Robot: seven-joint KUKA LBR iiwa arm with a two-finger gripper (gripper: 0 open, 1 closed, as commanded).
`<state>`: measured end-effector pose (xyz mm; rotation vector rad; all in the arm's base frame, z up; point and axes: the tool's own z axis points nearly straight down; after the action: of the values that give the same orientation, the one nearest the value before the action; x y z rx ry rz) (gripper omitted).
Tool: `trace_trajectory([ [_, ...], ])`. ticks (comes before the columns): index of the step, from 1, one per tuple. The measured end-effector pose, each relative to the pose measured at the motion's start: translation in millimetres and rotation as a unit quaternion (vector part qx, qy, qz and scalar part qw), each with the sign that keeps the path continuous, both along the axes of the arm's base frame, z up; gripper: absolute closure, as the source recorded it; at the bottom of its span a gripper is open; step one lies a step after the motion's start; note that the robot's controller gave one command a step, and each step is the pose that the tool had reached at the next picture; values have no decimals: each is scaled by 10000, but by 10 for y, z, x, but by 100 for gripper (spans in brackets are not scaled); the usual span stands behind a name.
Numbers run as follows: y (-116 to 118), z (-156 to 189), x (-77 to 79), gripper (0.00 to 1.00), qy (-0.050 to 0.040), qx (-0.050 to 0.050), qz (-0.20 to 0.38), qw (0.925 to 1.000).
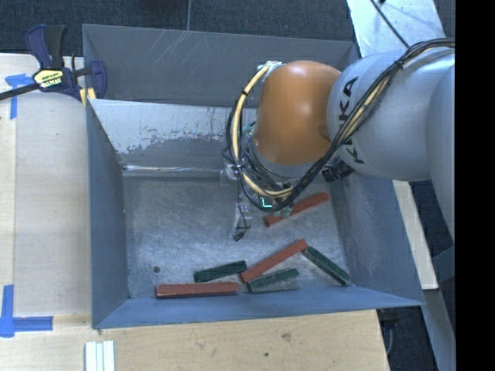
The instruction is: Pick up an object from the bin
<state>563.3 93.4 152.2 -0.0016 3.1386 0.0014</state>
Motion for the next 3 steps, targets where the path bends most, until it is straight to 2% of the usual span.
trace_trajectory([
  [1,39,93,-218,0,8,-4,640,9980],
  [2,30,29,-640,0,12,-6,1222,9925],
  [3,-86,-820,-723,0,14,-7,2904,9569],
])
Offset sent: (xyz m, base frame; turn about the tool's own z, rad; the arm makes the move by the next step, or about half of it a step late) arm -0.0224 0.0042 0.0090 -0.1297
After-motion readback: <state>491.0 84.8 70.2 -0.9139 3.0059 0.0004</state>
